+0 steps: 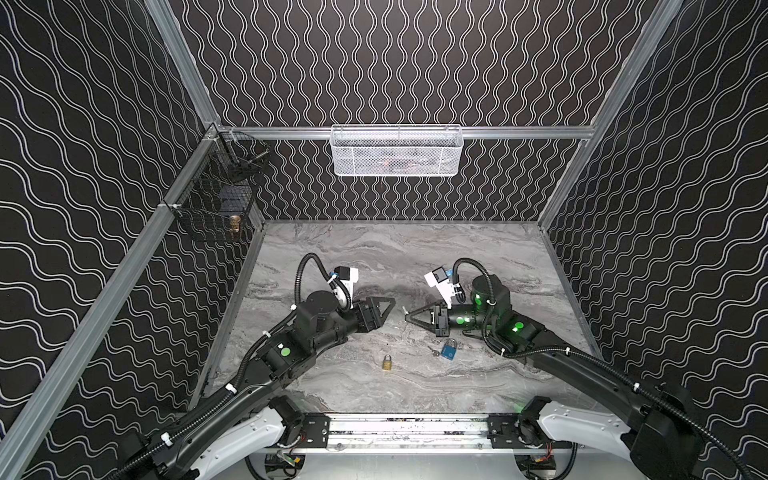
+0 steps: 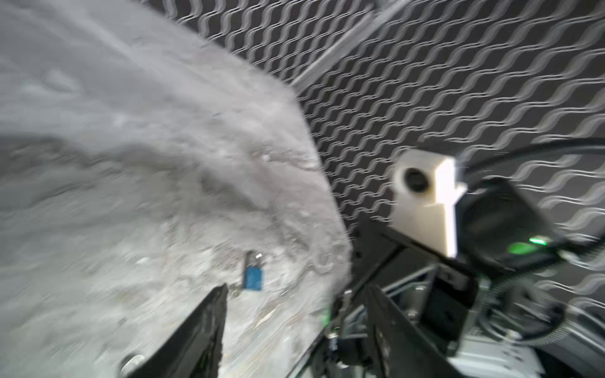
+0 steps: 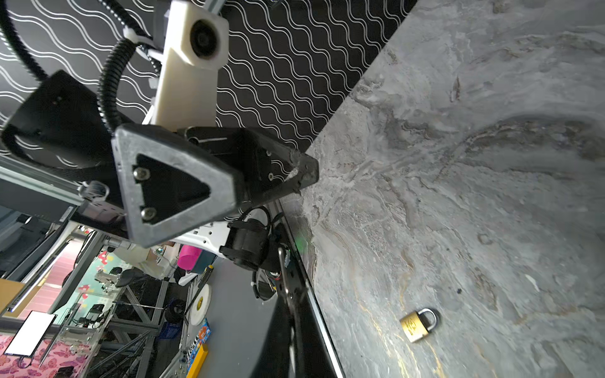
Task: Unlock with the key
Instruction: 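Lower the left gripper over the brass padlock on the table, then close the left gripper on the brass padlock body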
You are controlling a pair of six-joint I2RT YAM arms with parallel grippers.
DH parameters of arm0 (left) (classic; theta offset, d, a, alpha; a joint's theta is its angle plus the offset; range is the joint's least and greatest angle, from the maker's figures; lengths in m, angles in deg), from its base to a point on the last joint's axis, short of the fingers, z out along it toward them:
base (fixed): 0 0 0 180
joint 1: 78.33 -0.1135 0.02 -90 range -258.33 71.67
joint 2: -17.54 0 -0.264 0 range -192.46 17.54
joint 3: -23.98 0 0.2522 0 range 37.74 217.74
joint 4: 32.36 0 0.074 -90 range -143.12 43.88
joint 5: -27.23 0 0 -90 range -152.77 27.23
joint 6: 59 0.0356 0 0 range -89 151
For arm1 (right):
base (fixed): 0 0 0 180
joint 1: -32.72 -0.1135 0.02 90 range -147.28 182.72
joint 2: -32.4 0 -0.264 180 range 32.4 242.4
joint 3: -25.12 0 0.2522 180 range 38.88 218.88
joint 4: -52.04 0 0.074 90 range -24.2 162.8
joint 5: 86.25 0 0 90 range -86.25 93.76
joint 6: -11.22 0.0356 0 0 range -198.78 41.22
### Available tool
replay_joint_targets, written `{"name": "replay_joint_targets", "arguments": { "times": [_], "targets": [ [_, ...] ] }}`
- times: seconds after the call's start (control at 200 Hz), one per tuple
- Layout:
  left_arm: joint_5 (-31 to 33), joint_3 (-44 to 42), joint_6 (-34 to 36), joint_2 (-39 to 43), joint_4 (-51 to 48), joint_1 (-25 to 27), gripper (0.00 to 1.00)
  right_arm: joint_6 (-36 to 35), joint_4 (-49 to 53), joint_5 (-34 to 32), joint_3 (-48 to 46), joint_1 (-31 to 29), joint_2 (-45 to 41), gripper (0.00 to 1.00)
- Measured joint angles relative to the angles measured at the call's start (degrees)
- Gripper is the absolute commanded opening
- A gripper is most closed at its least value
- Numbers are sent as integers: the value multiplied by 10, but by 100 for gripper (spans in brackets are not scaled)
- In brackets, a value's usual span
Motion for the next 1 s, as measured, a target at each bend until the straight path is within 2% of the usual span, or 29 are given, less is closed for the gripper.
{"name": "replay_joint_targets", "arguments": {
  "times": [0.19, 0.39, 0.596, 0.816, 1.001],
  "targets": [
    [64, 4, -35, -60, -116, 46, 69, -4, 45, -17, -43, 0, -21, 0],
    [126, 54, -61, -197, -208, 118, 70, 6, 52, -15, -109, 0, -36, 0],
    [158, 93, -95, -319, -259, 164, 70, 25, 49, -19, -154, 0, -50, 0],
    [161, 135, -112, -419, -279, 175, 69, 35, 49, -26, -176, 3, -53, 0],
    [155, 148, -127, -462, -288, 175, 65, 36, 55, -29, -183, 16, -64, 0]
  ]
}}
